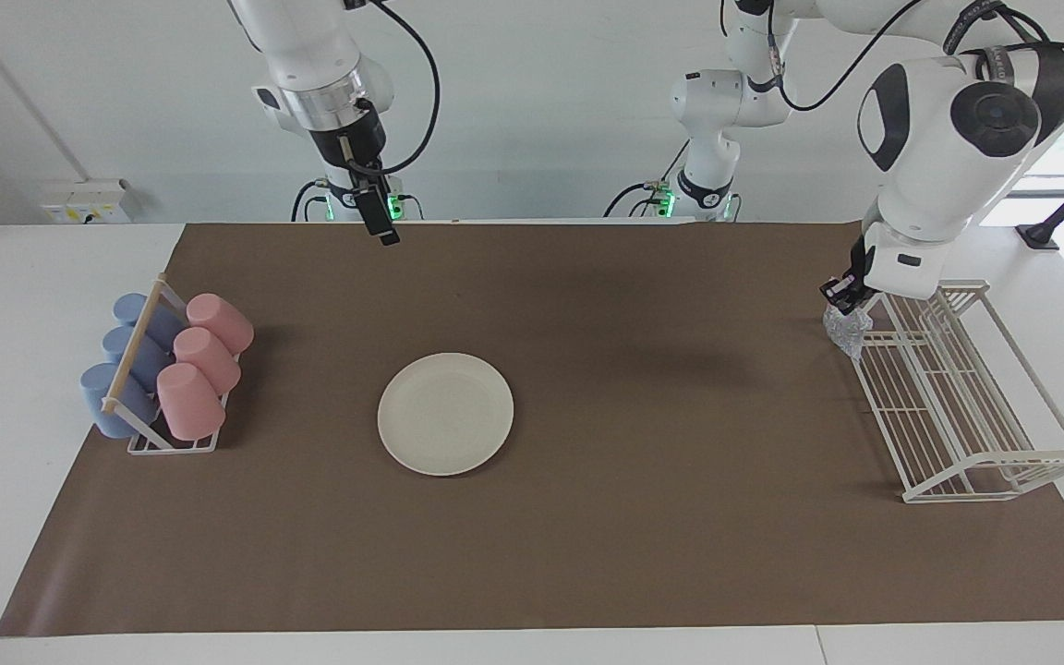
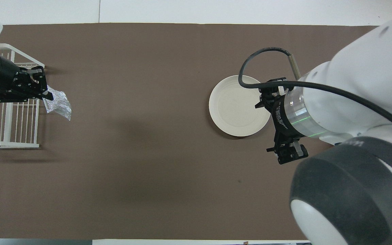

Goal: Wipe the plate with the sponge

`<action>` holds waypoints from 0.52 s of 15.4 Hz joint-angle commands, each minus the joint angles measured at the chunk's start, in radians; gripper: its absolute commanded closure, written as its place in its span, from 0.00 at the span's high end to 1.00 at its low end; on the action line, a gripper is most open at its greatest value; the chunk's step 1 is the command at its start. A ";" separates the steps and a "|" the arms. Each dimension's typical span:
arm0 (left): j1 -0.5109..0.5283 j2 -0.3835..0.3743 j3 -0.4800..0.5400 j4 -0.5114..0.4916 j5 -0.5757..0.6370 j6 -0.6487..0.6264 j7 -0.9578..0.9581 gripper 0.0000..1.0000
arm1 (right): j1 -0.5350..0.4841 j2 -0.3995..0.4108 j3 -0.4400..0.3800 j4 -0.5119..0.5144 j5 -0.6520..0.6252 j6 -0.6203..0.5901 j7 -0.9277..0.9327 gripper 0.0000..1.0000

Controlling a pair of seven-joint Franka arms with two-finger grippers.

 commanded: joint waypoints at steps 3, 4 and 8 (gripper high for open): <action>0.075 -0.070 -0.006 -0.113 -0.315 -0.017 0.097 0.00 | 0.065 0.095 -0.001 0.137 0.001 -0.103 0.057 1.00; 0.089 -0.101 -0.006 -0.171 -0.381 -0.011 0.145 0.00 | 0.067 0.092 -0.001 0.137 0.000 -0.105 0.057 1.00; 0.106 -0.271 -0.001 -0.502 -0.625 0.050 0.371 0.00 | 0.067 0.080 0.000 0.131 -0.002 -0.096 0.055 1.00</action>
